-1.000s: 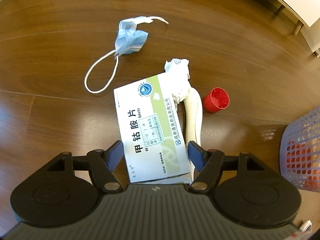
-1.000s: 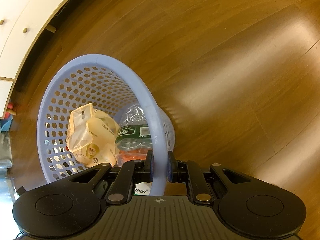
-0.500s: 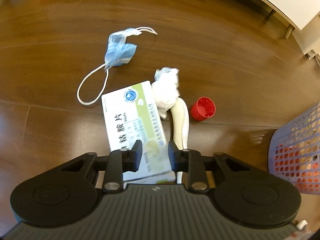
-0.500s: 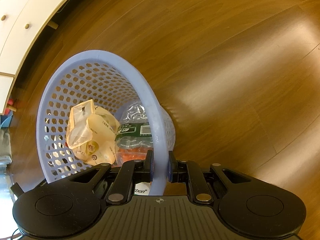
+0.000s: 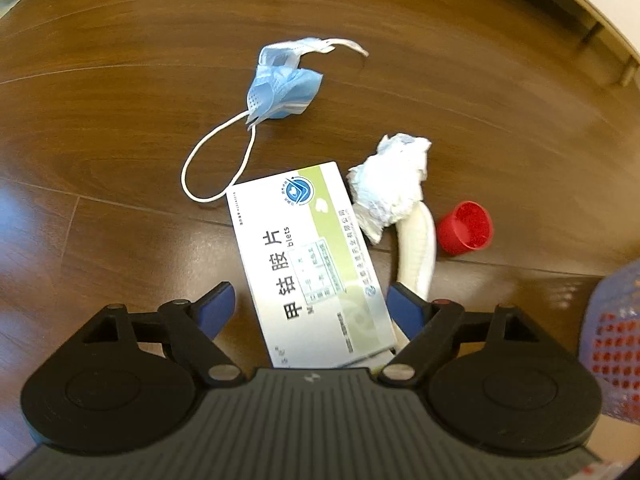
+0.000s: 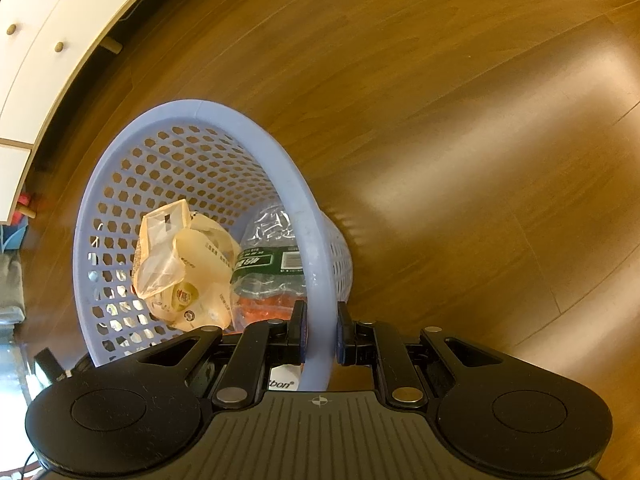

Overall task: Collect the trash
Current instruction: 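Grasp the white medicine box with the left tool, then carry the medicine box over the wastebasket and open the left tool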

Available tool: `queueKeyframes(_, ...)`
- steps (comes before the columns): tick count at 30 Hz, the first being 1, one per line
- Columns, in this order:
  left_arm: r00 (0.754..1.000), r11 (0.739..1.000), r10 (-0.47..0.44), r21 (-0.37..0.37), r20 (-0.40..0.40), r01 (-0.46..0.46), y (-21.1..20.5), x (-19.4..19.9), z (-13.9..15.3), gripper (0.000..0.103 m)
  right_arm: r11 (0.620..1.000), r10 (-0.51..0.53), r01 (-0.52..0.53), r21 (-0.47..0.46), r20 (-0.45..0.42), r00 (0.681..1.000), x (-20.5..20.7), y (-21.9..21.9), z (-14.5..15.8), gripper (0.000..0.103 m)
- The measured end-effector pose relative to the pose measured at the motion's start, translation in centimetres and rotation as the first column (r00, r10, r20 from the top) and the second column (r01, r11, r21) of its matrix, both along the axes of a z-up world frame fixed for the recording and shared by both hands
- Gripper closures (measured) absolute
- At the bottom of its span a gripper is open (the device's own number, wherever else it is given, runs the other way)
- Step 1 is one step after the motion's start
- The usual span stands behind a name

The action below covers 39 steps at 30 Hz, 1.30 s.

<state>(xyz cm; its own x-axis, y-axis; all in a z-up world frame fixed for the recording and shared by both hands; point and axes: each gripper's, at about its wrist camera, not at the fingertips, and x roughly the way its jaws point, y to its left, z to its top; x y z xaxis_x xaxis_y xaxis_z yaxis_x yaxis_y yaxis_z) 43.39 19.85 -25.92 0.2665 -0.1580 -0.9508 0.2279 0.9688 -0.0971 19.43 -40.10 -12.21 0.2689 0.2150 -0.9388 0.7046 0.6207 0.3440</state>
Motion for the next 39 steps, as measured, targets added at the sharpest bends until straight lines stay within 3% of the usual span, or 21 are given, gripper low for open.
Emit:
queueKeyframes(10,0.996,0.992,-0.083,0.094,0.026,0.080,-1.0,-0.2,0.0,0.030,1.000,0.002,-0.002,0.009,-0.005,1.000,0.1,0.0,-0.1,0.093)
queueKeyframes(17,0.990,0.988,-0.124,0.103,0.062,0.117,-0.6,-0.9,4.2,0.032,1.000,0.027,-0.027,-0.010,0.009,1.000,0.1,0.5,0.0,0.093)
queueKeyframes(25,0.973,0.980,-0.195,0.060,0.124,0.189,-1.8,-2.7,10.5,0.033,0.996,0.082,-0.081,-0.034,0.029,0.996,-0.1,0.6,0.0,0.093)
queueKeyframes(31,0.957,0.970,-0.238,-0.016,0.167,0.244,-2.9,-5.0,15.6,0.033,0.992,0.110,-0.106,-0.069,0.064,0.992,-0.4,0.9,0.6,0.092)
queueKeyframes(39,0.919,0.930,-0.311,-0.119,0.243,0.346,-5.8,-8.6,21.6,0.033,0.971,0.164,-0.150,-0.184,0.062,0.985,-0.3,0.8,1.9,0.090)
